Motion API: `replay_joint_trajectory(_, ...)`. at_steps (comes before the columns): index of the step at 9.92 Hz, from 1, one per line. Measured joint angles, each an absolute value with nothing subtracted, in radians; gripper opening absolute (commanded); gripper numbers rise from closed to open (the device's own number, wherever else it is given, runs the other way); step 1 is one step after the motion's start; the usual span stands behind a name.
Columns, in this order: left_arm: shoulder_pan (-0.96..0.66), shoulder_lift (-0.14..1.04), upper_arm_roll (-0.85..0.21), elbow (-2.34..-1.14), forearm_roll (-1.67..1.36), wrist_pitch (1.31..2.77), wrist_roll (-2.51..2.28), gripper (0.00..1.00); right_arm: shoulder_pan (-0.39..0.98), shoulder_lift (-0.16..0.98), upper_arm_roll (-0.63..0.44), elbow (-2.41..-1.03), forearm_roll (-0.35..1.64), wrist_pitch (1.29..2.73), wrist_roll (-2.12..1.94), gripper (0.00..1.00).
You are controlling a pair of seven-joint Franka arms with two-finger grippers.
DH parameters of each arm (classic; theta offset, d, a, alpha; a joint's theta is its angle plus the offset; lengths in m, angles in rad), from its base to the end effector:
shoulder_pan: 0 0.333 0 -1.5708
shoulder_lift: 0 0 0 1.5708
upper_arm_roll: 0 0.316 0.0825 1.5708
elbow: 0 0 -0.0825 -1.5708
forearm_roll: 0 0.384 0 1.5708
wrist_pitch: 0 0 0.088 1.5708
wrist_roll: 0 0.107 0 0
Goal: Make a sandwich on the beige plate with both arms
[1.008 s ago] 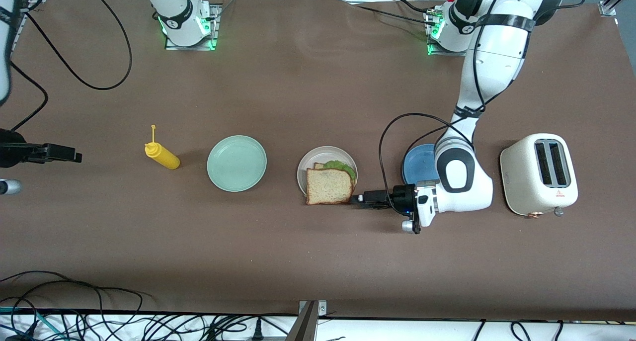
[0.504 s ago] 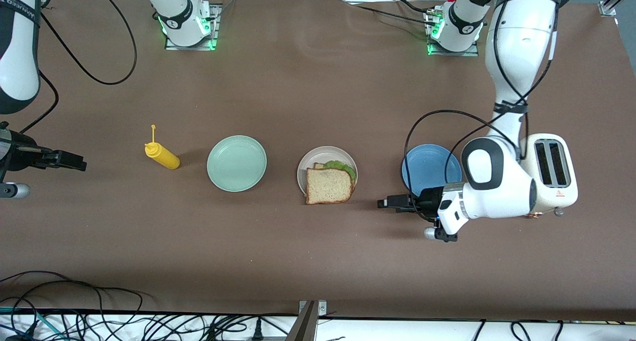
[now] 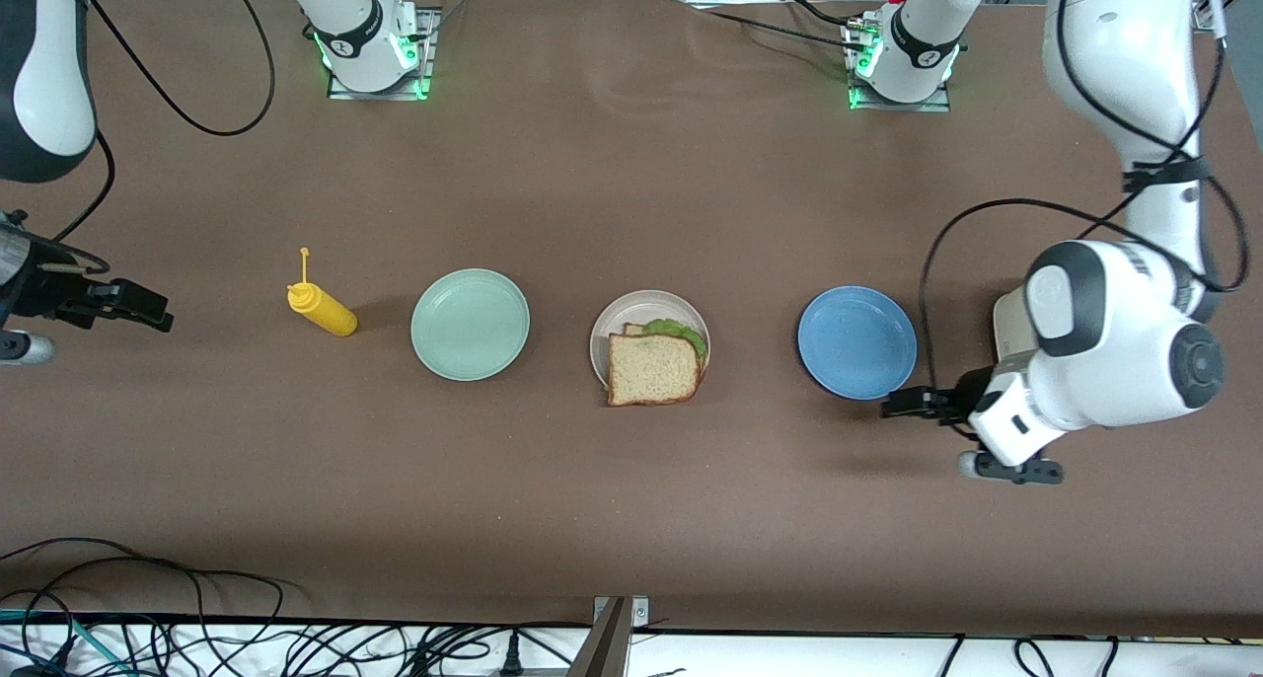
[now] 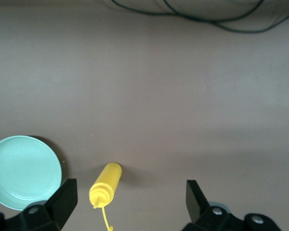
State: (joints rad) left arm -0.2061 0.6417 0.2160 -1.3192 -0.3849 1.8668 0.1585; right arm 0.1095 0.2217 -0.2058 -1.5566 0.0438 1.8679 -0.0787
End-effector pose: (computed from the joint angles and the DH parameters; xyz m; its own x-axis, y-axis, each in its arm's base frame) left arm 0.7197 -0.0559 0.3616 0.9967 -0.0639 -0.0508 -0.0501 -0.9700 0.2380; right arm 0.6375 -0.0462 0.5287 0.9954 -0.0209 0.0937 -0.0219 -0.9997 0.0094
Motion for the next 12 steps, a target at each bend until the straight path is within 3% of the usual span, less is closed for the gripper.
replay_joint_trajectory(3,-0.168,0.581,0.218,-1.319,-0.237,1.772,0.158,1.00,0.120,0.148,-0.234,-1.559,0.042,1.858,-0.077,1.00)
replay_joint_trajectory(12,-0.171,0.335,0.197,-1.318,-0.113,1.406,0.032,1.00,0.119,0.136,-0.313,-1.568,0.042,1.806,-0.076,1.00)
